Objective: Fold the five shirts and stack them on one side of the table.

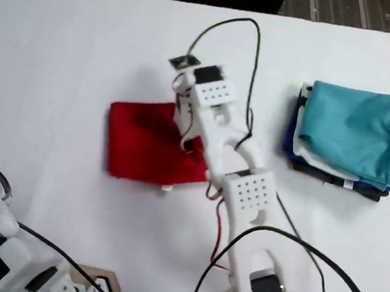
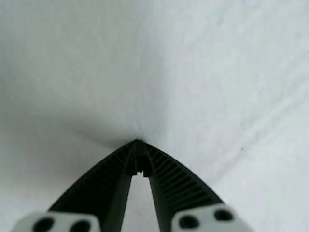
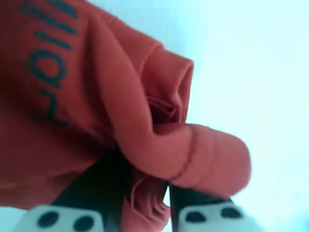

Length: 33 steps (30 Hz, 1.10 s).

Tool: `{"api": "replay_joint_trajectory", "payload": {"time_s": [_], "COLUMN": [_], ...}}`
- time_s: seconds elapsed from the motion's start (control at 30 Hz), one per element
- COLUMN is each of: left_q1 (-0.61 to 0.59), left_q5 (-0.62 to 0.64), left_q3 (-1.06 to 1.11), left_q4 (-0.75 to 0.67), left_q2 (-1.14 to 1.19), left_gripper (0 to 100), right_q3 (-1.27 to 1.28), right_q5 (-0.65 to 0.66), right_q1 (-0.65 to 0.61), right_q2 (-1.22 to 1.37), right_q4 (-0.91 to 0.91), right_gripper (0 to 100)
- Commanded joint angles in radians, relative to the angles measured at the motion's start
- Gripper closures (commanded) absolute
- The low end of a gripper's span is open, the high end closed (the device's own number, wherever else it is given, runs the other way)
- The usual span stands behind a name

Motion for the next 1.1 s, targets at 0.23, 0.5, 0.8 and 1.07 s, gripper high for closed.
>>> {"api": "replay_joint_trajectory", "payload": {"time_s": [0.23,0.5,0.8,1.07], "left_q1": [0.006,0.006,0.006,0.006], "left_q5": [0.009,0.009,0.009,0.009], "left_q3": [0.001,-0.001,-0.001,-0.001], "left_q4": [-0.015,-0.015,-0.015,-0.015], "left_q2": [-0.015,-0.015,-0.015,-0.015], "left_gripper": [97,97,97,97], "right_q3": [0.333,0.5,0.397,0.345], "right_q5": [0.173,0.311,0.446,0.522], "right_q1": [0.124,0.199,0.395,0.555], "right_q2": [-0.581,-0.934,-1.043,-1.043], "right_q4": [0.008,0.004,0.001,-0.001], "right_gripper": [97.8,97.8,97.8,97.8]}}
